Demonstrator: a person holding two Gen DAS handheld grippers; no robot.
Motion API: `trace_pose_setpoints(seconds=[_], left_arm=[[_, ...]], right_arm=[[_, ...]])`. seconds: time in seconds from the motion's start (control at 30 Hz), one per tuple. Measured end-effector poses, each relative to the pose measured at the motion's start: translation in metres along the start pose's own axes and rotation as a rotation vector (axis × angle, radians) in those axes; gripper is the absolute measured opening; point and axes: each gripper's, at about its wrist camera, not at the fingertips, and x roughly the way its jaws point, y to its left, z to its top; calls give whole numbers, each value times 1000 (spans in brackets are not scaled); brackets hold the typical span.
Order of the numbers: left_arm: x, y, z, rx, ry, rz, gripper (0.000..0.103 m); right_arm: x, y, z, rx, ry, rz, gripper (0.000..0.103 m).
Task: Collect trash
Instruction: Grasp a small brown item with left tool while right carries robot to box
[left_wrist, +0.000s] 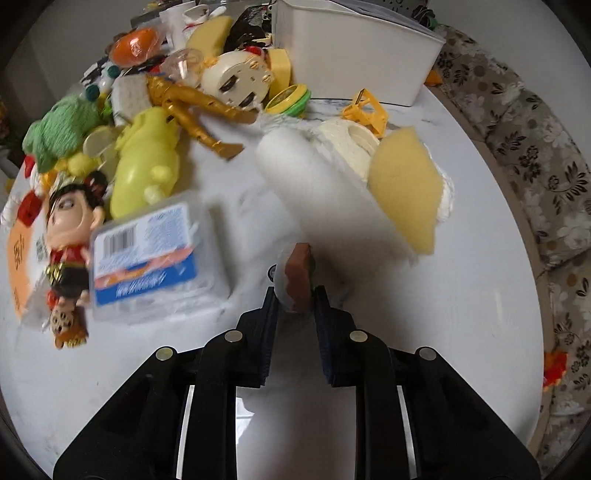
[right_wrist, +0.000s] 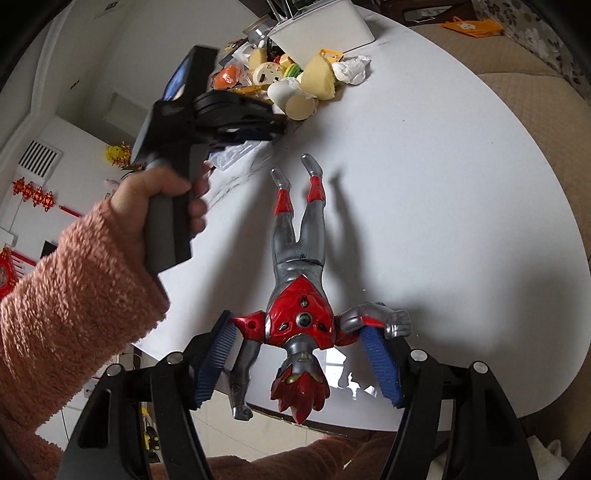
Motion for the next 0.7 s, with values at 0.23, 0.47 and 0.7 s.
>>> trace_pose_setpoints(seconds=[0.23,0.47,0.7], left_arm=[[-75,46,-61,-29,-51,-162,20],[-154,110,-172,-29,-45,-207,20],[-188,182,-311,-59,77,-229,20]], right_arm=[[2,12,4,1,15,46,67],[14,71,-21,-95,101,110,67],[41,150,-84,-221,270,165,67]])
